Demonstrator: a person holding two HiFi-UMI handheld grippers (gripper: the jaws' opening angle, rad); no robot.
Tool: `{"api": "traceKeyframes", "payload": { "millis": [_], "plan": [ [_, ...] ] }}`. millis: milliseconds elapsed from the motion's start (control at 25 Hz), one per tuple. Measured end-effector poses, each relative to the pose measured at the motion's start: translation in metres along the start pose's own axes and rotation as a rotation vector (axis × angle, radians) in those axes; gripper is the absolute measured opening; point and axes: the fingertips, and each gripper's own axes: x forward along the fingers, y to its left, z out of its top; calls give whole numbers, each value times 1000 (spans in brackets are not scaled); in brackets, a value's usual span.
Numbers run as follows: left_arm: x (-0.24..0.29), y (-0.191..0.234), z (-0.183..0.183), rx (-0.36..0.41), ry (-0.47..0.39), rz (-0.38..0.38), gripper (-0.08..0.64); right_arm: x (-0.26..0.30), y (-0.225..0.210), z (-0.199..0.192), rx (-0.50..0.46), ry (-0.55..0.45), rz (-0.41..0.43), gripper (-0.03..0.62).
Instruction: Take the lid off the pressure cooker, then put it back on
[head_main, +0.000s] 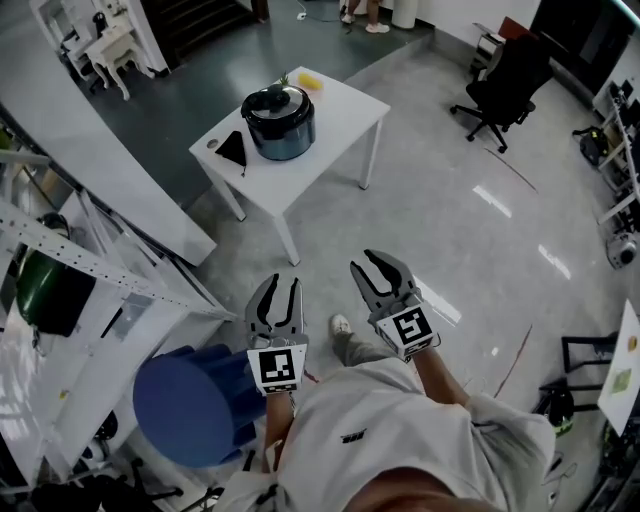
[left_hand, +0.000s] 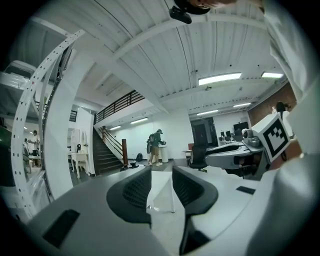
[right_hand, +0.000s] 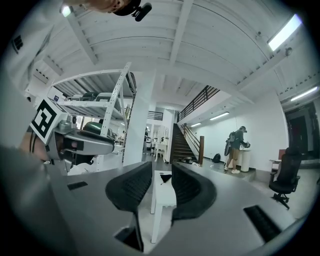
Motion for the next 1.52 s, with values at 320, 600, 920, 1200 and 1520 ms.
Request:
{"api": "traceKeyframes", "payload": {
  "millis": [320,600,920,1200,1520],
  "plan": [
    [75,26,3,-12,8,24,149,66,-51,4,11,-28,19,114],
    [138,42,6,6,29,28,150,115,-93,3,41,6,31,114],
    [189,53,9,13,33,55,152,154,-129,-2,28,-4,63,114],
    [216,62,4,3,47,67,155,181,-146,-8,17,-1,84,114],
    [243,76,-2,8,50,59,163,207,-158,-11,17,-3,84,114]
  ]
}}
